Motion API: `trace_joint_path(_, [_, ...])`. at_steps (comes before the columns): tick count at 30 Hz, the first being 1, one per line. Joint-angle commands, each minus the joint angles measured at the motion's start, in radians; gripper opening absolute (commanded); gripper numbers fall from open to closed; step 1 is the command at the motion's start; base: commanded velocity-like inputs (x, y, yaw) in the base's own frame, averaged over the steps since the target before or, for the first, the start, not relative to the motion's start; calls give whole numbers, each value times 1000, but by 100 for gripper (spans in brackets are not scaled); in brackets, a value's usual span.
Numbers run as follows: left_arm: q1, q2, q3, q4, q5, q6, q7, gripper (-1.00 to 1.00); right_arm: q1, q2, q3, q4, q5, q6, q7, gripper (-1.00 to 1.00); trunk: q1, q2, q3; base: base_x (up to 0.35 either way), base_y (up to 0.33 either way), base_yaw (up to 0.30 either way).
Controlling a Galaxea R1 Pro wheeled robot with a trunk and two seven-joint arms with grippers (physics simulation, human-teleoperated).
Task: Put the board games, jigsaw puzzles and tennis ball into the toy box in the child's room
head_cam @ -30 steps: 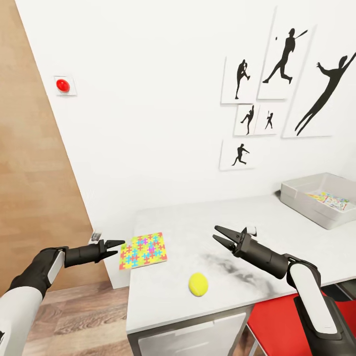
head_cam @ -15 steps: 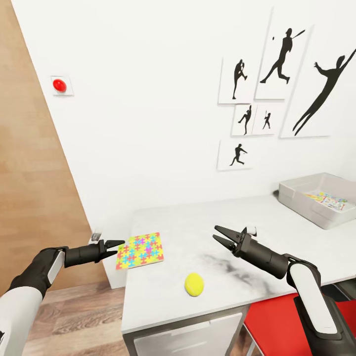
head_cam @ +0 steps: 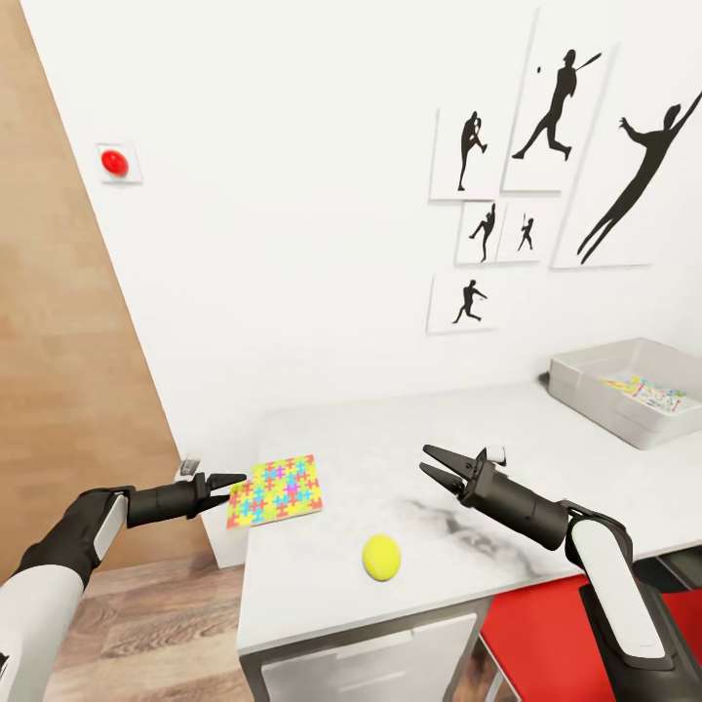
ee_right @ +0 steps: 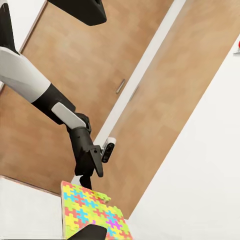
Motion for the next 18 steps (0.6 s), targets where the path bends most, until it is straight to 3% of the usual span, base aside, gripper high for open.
trace_joint_path(1, [-1,0,1,0,2,6,-1,100,-1,0,-1,0,6,4,8,100,4,-8,-4,0,0,0])
trace_joint_path(7, [-1,0,1,0,2,6,-1,100,-1,0,-1,0,6,4,7,100,8,-15,-7,0,0,0])
trace_joint_path(11, [-1,0,1,0,2,6,-1,100,-1,0,-1,0,6,4,8,100,23,-43,-20,0,0,0])
trace_joint_path(18, [-1,0,1,1,2,6,-1,100,-1,0,-1,0,6,4,7,100,23,-43,-20,0,0,0])
